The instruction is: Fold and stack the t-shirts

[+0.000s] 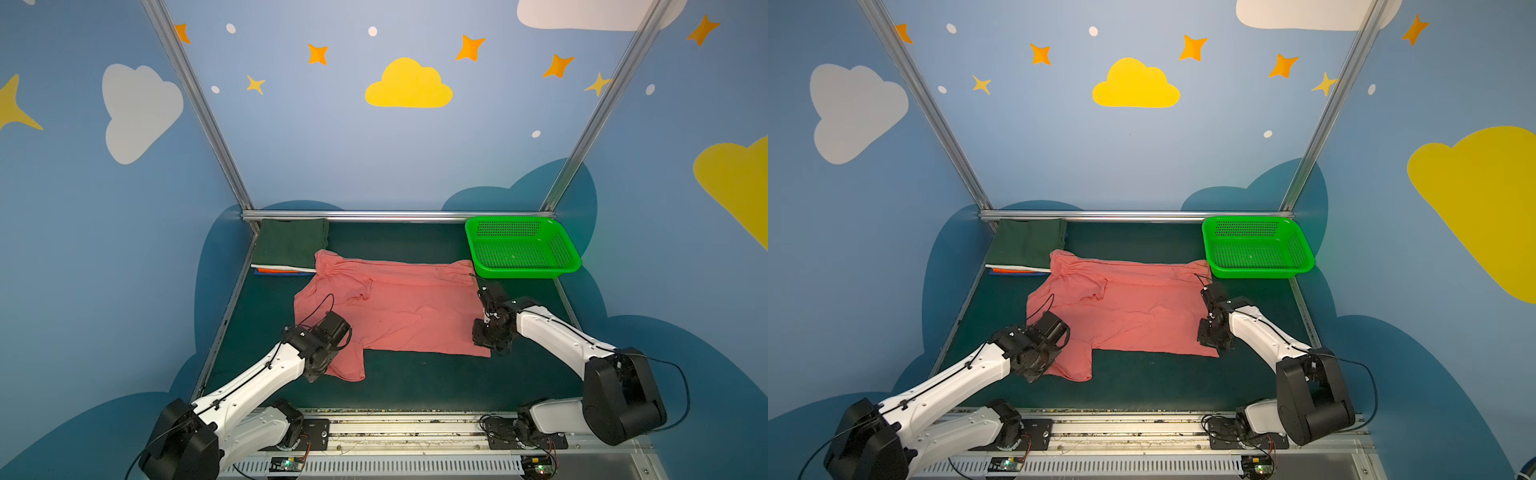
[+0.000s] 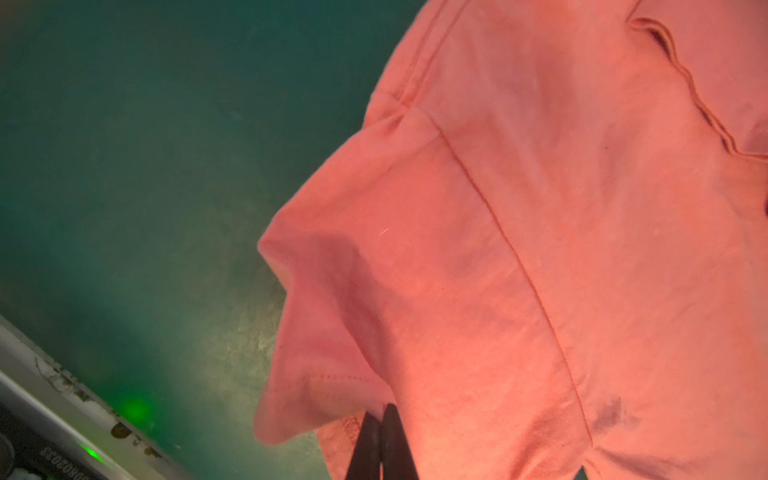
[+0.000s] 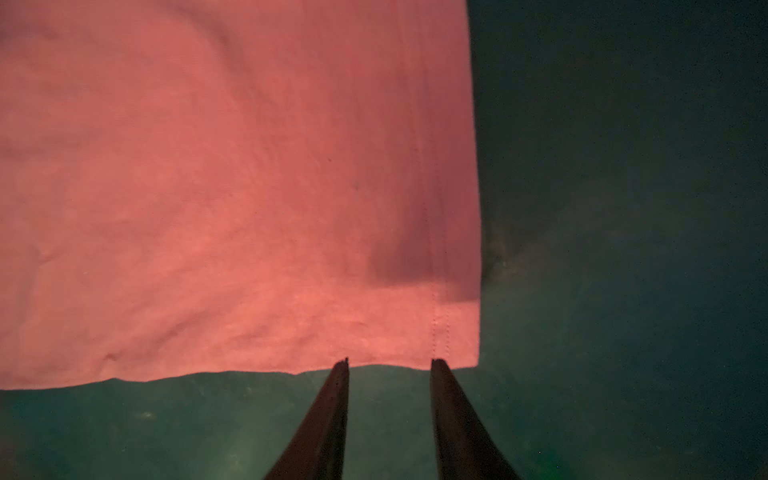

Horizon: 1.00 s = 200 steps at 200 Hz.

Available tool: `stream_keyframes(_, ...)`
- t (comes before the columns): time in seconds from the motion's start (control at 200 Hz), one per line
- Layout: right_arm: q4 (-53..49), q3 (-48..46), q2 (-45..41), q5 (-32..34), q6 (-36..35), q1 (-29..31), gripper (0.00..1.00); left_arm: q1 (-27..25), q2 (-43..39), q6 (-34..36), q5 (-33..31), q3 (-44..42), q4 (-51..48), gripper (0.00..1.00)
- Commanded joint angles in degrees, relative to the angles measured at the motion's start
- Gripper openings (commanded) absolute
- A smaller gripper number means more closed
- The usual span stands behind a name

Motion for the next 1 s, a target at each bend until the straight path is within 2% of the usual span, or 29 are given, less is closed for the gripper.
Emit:
stream_keyframes(0.0, -3.73, -1.00, -1.97, 3.87, 3.17, -0.08, 0.37, 1.29, 0.57, 4.80, -0.86, 1.32, 0.18, 0.05)
stream_keyframes(0.305, -5.29, -2.34, -3.86, 7.32, 5.23, -0.38, 0.40, 3.06, 0.42, 7.72, 0.02, 1.51, 1.17, 0.05)
stream_keyframes(0.996, 1.95, -4.29, 4.24, 4.43, 4.92, -0.43, 0.39, 3.59, -2.10, 7.22, 0.12, 1.09, -0.13, 0.05)
